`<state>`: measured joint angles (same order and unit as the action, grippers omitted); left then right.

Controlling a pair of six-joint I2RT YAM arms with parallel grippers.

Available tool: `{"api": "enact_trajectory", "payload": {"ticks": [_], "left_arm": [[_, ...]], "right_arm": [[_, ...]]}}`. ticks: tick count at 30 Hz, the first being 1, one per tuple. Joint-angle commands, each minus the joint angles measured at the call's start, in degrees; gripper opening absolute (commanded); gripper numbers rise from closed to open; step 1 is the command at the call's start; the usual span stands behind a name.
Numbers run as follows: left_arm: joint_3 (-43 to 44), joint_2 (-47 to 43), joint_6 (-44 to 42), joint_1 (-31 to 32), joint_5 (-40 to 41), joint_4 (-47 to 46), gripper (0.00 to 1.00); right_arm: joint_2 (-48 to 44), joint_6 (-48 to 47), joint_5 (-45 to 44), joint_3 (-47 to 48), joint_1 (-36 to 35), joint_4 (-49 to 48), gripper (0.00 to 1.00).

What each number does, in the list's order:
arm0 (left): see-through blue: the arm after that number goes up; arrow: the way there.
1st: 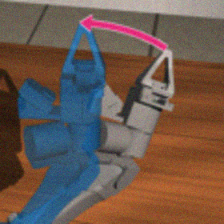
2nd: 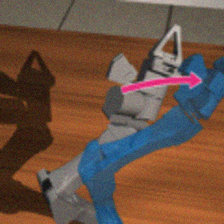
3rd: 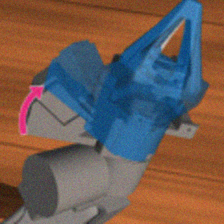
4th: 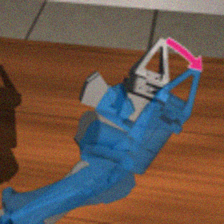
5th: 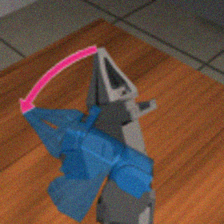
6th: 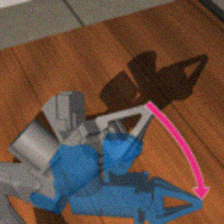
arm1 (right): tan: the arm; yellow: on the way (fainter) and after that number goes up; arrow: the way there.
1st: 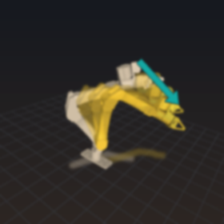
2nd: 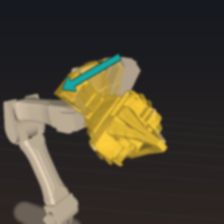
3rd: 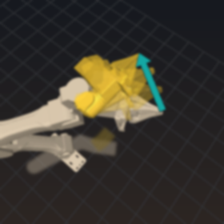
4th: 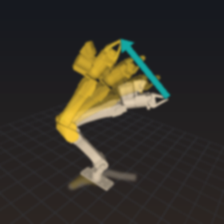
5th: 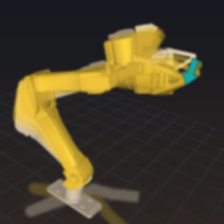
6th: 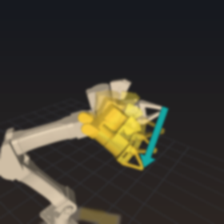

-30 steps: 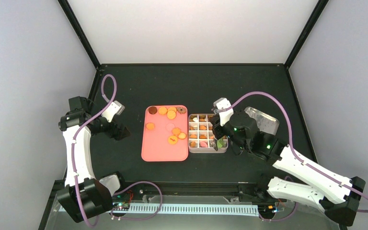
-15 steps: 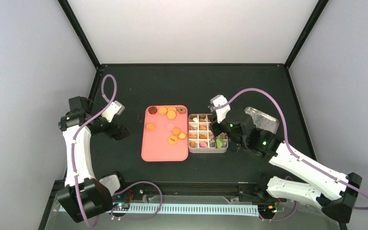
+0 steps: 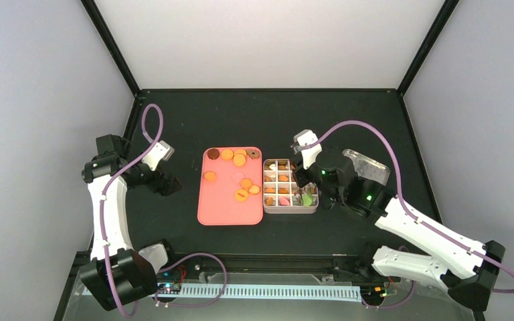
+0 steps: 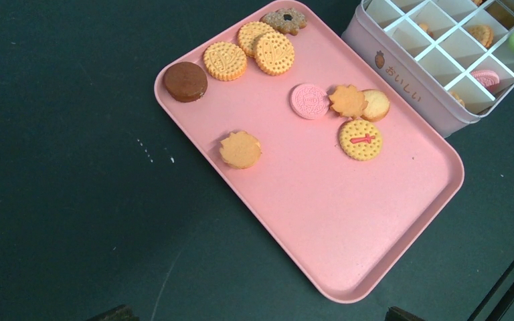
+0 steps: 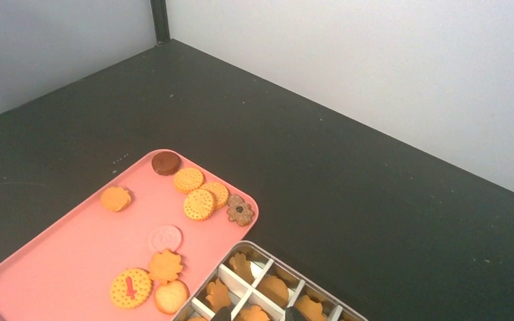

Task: Pack the cookies
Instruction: Move the fake cookies to the packing box.

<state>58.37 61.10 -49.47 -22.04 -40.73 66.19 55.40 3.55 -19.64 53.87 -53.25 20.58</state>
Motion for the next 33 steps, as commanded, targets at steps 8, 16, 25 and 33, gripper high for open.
{"api": "enact_trajectory", "payload": {"ticks": [8, 16, 25, 33], "left_arm": [[0.18, -1.42, -2.03, 0.25, -0.55, 1.38, 0.99], [0.05, -1.43, -2.18, 0.25, -0.56, 1.30, 0.99], [-0.10, -1.47, -2.77, 0.25, -0.45, 1.57, 0.99], [-0.01, -1.42, -2.82, 0.25, -0.49, 1.57, 0.99]], "right_arm": [[2.11, -0.04, 0.89, 2.55, 0.31, -3.64, 0.01], [1.20, 1.12, -0.32, 4.67, 3.13, -0.92, 0.01], [-1.89, 6.78, 3.12, 1.45, 7.84, 0.92, 0.04], [-3.50, 9.84, 1.65, -3.00, 8.66, 1.89, 0.05]]}}
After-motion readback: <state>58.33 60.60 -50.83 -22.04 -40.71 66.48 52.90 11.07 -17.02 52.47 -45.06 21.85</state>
